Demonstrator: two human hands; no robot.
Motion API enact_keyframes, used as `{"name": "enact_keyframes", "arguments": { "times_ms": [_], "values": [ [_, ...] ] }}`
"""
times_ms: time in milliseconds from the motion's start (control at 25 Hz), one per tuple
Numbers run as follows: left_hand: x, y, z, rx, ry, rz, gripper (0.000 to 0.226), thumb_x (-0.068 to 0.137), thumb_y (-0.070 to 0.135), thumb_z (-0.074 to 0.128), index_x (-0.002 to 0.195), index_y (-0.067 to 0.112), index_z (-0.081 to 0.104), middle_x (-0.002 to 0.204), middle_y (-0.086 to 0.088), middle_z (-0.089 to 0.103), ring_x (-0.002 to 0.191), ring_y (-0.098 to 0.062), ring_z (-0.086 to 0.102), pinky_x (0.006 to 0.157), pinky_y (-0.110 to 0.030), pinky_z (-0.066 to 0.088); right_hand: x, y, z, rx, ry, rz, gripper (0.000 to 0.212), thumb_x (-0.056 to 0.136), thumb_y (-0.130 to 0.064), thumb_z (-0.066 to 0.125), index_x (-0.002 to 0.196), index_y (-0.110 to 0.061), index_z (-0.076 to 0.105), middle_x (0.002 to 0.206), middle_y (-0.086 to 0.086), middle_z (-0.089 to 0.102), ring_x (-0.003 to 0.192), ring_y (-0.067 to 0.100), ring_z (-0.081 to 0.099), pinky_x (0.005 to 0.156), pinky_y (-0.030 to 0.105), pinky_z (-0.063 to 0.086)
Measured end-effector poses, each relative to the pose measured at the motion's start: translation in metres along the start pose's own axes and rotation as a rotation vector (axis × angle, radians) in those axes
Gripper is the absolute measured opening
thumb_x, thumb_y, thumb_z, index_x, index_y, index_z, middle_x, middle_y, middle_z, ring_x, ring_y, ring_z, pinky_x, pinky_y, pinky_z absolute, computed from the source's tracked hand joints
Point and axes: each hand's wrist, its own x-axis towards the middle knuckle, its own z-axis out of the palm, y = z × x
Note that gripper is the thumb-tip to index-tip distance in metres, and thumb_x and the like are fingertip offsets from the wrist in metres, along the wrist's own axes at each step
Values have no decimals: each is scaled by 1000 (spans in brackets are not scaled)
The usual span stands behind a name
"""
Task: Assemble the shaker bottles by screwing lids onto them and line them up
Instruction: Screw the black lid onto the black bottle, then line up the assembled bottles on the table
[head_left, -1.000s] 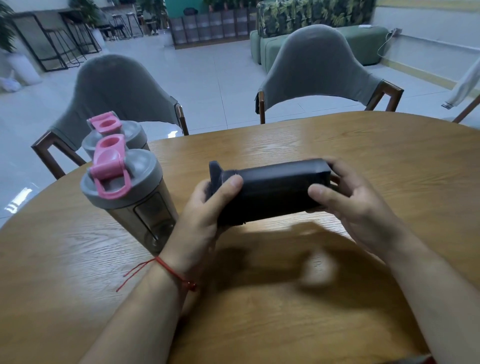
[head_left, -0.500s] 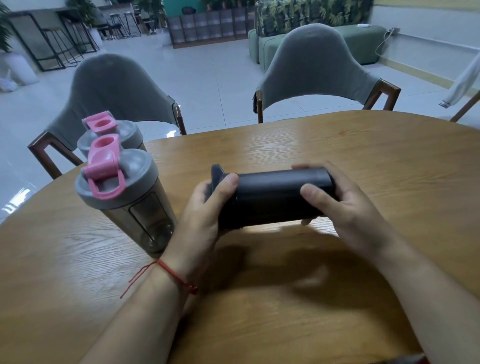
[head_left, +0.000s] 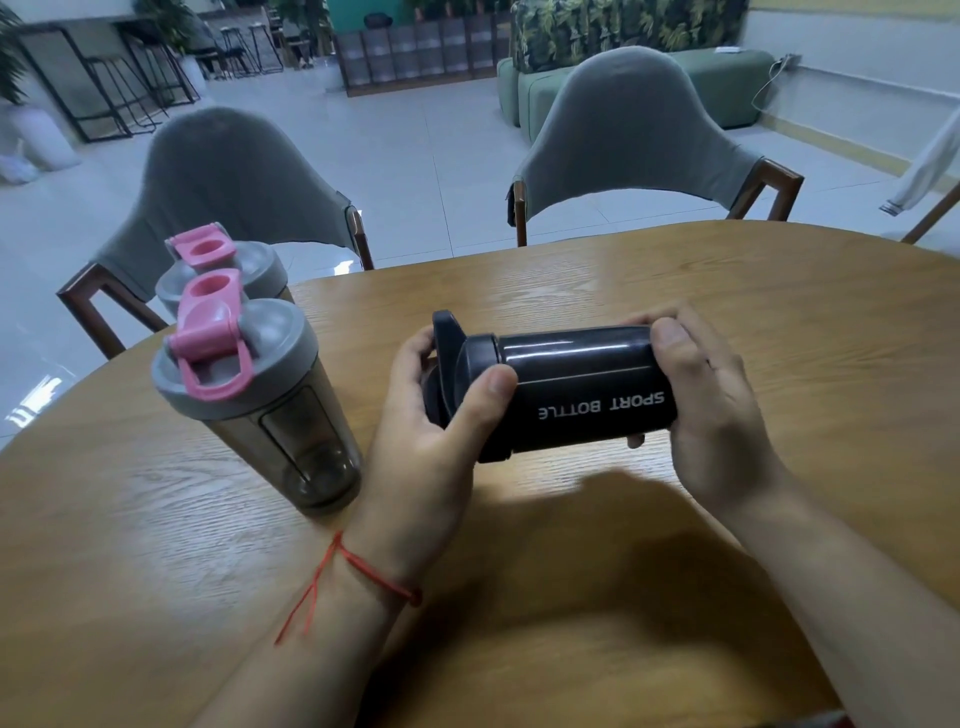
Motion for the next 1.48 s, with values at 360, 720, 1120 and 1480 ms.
{"name": "enact_keyframes", "arguments": {
  "times_ms": [360, 720, 1120, 1480],
  "values": [
    [7, 21, -15, -91, 28, -130, 100, 73, 60, 89, 157, 20, 51, 132, -5, 81, 119, -20, 80, 107, -54, 62, -7, -1, 9, -799, -130, -392, 75, 88, -61, 71, 154, -28, 53, 148, -8, 60, 131, 16, 57, 109, 39, 46],
    [-35, 70, -44, 71, -107, 265, 22, 101, 19, 71, 123, 18, 72, 120, 6, 82, 121, -11, 77, 89, -23, 63, -13, -9, 62, -457, -7, -66, 64, 81, -72, 80, 133, -41, 59, 117, -18, 73, 108, 3, 68, 80, 32, 56],
    [-48, 85, -120, 218, 135, 361, 7, 105, 20, 73, 100, 19, 78, 83, -9, 78, 70, -33, 74, 62, -49, 60, -8, 1, 116, -564, 26, 54, 69, 81, -55, 89, 140, -36, 59, 132, -12, 69, 118, 15, 67, 86, 28, 50],
    [-36, 72, -186, 266, 281, 297, 6, 103, 23, 75, 106, 28, 75, 97, 7, 78, 91, -12, 75, 74, -38, 63, -17, -96, 166, -749, 227, -479, 47, 91, -26, 83, 134, -17, 67, 132, 0, 68, 126, 21, 57, 112, 30, 42]
  ]
}}
